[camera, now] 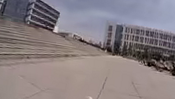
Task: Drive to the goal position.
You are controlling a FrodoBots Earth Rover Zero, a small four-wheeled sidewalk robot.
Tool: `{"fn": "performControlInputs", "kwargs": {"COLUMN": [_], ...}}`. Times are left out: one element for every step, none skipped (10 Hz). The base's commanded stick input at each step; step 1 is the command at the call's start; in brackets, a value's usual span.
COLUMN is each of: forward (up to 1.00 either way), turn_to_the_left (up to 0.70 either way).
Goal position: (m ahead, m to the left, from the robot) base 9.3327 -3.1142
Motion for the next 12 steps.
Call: {"fn": "performControlInputs", "kwargs": {"forward": [1.0, 1.0, 1.0, 1.0, 1.0, 1.0, 1.0, 1.0, 1.0, 1.0, 1.0, 1.0], "turn_to_the_left": [0.0, 0.0, 0.0, 0.0, 0.0, 0.0, -0.24, -0.4, -0.19, 0.0, 0.0, 0.0]}}
